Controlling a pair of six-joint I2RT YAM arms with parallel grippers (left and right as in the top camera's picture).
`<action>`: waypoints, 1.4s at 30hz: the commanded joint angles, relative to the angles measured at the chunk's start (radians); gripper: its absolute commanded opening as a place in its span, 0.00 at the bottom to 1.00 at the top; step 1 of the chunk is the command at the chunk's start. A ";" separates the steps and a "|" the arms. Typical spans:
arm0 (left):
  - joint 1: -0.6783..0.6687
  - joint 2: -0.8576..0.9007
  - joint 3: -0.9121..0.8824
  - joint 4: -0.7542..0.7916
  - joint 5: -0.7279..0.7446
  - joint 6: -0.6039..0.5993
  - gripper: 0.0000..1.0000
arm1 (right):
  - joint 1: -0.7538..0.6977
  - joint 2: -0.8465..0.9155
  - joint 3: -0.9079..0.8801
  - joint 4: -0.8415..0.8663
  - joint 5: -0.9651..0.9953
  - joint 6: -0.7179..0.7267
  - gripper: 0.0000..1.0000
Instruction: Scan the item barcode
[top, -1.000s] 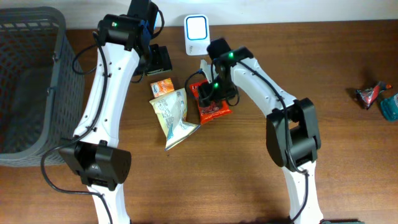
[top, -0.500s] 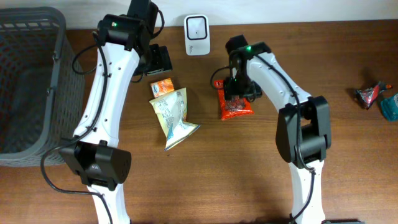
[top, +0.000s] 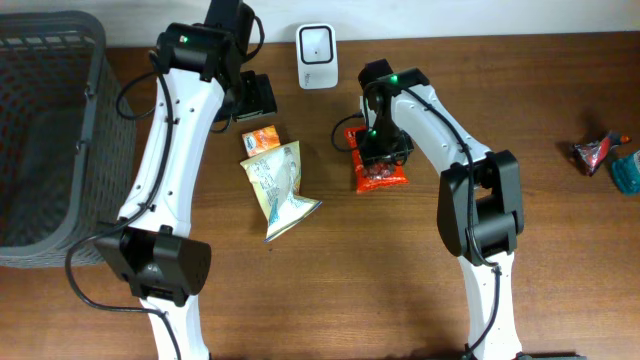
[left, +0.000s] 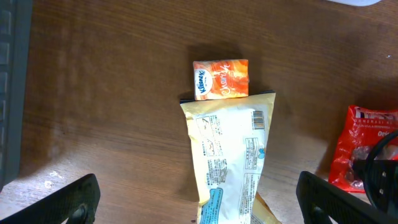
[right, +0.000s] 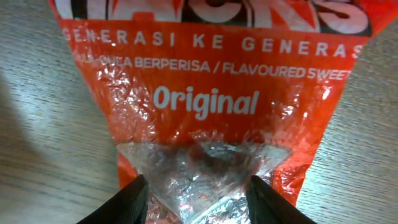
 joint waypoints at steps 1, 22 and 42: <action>0.002 -0.020 0.016 -0.002 -0.004 -0.001 0.99 | 0.006 0.032 -0.067 0.053 0.043 0.008 0.42; 0.002 -0.020 0.015 -0.002 -0.004 -0.001 0.99 | -0.247 0.029 0.366 -0.290 -0.526 -0.087 0.04; 0.002 -0.020 0.016 -0.002 -0.004 -0.001 0.99 | -0.188 0.030 -0.121 -0.051 -0.396 -0.115 0.48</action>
